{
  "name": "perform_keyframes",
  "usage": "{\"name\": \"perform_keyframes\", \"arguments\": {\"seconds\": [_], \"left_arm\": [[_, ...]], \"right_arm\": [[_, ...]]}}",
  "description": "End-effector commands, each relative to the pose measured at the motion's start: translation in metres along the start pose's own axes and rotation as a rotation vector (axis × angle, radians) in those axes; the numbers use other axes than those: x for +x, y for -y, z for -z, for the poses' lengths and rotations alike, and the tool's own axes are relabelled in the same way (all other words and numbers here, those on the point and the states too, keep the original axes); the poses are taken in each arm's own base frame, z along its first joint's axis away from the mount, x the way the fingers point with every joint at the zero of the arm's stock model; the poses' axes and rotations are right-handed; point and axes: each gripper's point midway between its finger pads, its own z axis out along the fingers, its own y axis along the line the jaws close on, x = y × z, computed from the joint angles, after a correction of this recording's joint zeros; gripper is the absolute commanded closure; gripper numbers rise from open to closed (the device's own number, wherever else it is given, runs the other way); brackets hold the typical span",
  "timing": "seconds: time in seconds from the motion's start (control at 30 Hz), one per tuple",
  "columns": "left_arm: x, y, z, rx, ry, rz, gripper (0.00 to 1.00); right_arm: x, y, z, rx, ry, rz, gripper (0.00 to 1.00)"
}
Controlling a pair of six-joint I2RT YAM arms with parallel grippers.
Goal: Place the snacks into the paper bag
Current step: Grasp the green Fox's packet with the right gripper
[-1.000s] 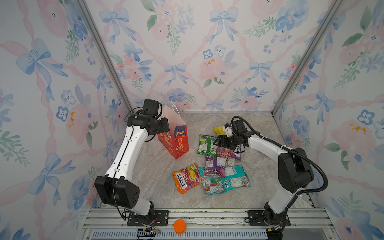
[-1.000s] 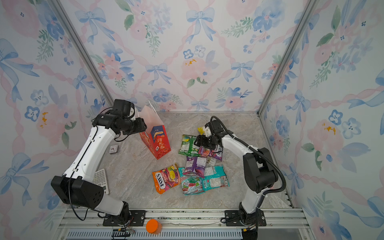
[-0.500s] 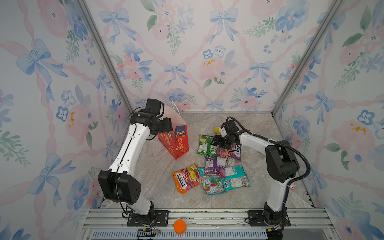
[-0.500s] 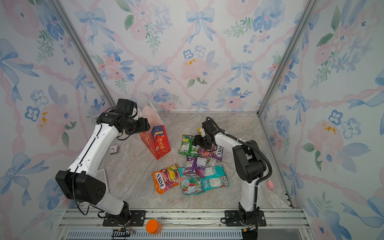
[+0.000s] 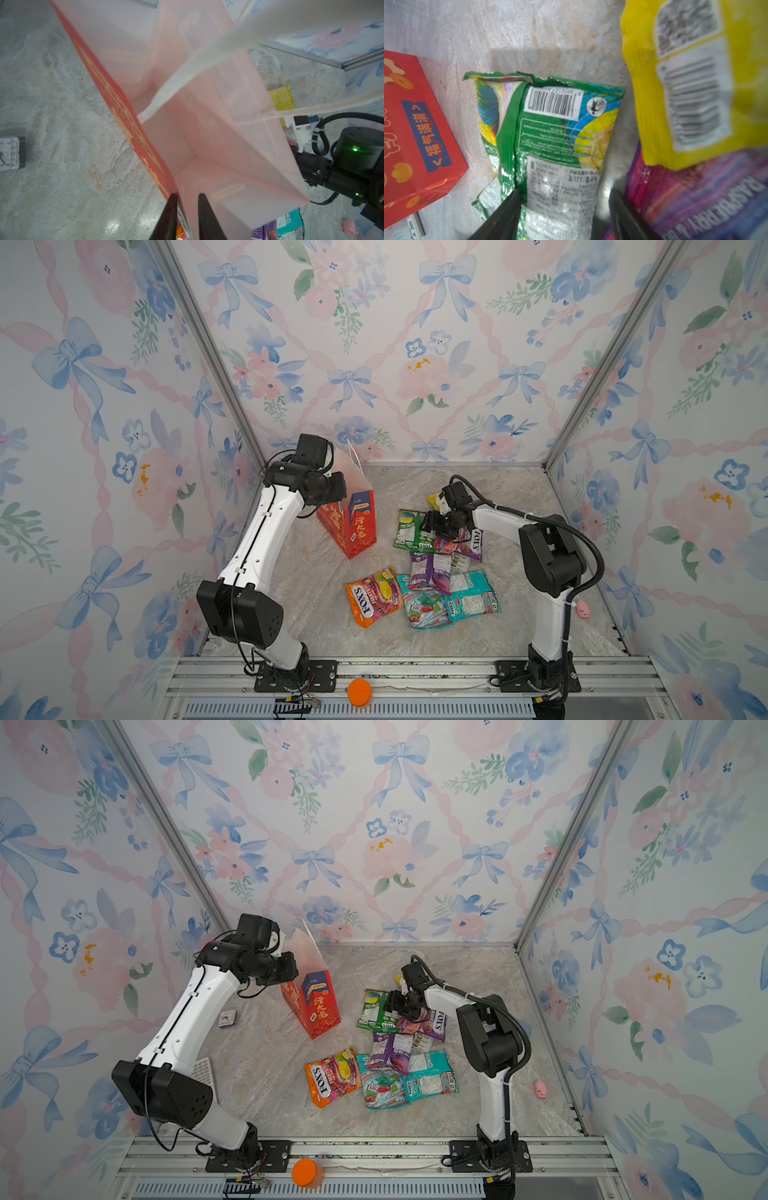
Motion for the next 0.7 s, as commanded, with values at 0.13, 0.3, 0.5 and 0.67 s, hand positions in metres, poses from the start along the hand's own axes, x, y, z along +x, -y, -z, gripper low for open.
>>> {"name": "perform_keyframes", "arguments": {"seconds": [0.13, 0.3, 0.5, 0.67], "left_arm": [[0.001, 0.031, -0.002, 0.095, -0.031, -0.089, 0.9], [-0.001, 0.042, 0.003, 0.138, -0.024, -0.116, 0.92], [-0.004, 0.049, 0.011, 0.165, -0.003, -0.166, 0.94], [-0.003, 0.049, 0.012, 0.162, 0.002, -0.177, 0.94]], "right_arm": [[-0.006, -0.011, -0.018, -0.067, -0.002, -0.031, 0.41], [-0.015, -0.021, -0.012, -0.099, 0.017, -0.048, 0.67], [-0.031, -0.037, 0.021, -0.14, 0.085, -0.019, 0.98], [-0.042, -0.052, 0.06, -0.148, 0.151, 0.029, 1.0]]}}
